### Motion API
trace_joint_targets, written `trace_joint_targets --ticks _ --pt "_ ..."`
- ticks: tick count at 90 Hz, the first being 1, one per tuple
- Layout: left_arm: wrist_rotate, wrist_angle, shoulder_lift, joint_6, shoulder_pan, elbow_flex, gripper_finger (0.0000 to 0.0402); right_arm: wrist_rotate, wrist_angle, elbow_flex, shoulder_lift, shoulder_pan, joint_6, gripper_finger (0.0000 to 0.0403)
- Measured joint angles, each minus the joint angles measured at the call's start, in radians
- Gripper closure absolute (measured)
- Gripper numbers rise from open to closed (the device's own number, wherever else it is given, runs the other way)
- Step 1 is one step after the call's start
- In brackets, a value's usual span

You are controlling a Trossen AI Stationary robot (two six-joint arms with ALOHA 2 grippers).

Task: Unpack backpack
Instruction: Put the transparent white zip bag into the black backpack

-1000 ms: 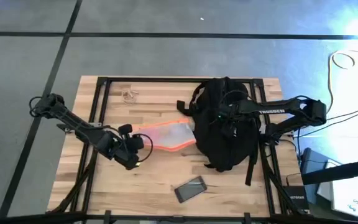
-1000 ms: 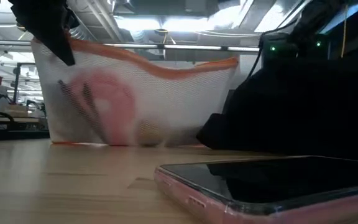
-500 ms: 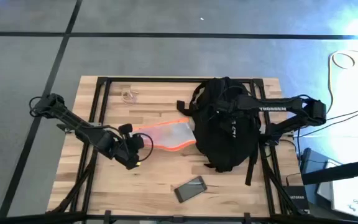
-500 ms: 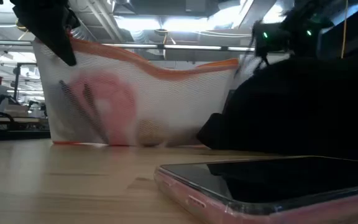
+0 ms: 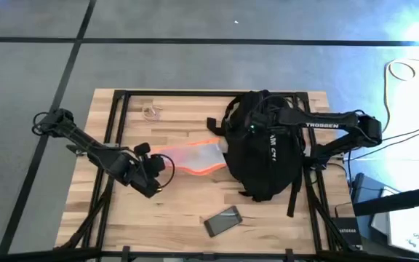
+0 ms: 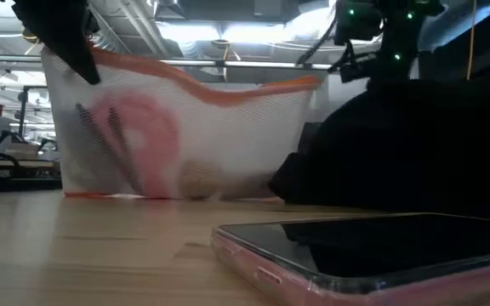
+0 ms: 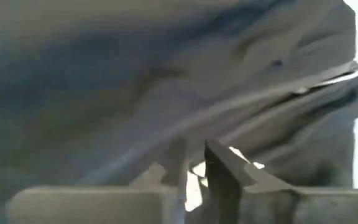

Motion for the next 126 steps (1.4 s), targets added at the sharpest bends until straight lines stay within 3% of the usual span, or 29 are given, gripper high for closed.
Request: trace_joint_targets --ticks 8,24,35,52,75,94,109,126 --pt "0.0 -0.004 0.0 -0.001 -0.01 0.0 0.0402 0.016 -0.056 -0.005 0.0 0.0 -0.111 0.0323" --pt "0.0 -0.019 -0.001 -0.013 -0.016 0.0 0.0402 -0.052 -0.19 -0.005 0.0 0.014 -0.284 0.023" --pt "-0.009 -0.017 -0.001 -0.013 -0.016 0.0 0.0402 -0.107 -0.195 -0.025 0.0 0.012 -0.362 0.0201" --pt "-0.029 -0.042 -0.001 -0.043 -0.017 0.0 0.0402 -0.251 -0.042 -0.092 0.0 0.019 -0.46 0.0201" --pt "-0.034 -0.321 -0.006 -0.292 -0.04 0.001 0.0401 -0.263 0.049 -0.113 0.092 0.02 -0.474 0.0225" --pt "-0.032 -0.417 -0.006 -0.405 -0.095 0.001 0.0401 -0.273 0.043 -0.113 0.215 0.02 -0.478 0.0238" --pt "-0.03 -0.482 -0.006 -0.504 -0.137 0.001 0.0401 -0.366 0.23 -0.097 0.251 0.043 -0.426 0.0242" --pt "0.046 -0.527 -0.006 -0.587 -0.179 0.001 0.0401 -0.379 0.478 -0.054 0.251 0.111 -0.426 0.0242"
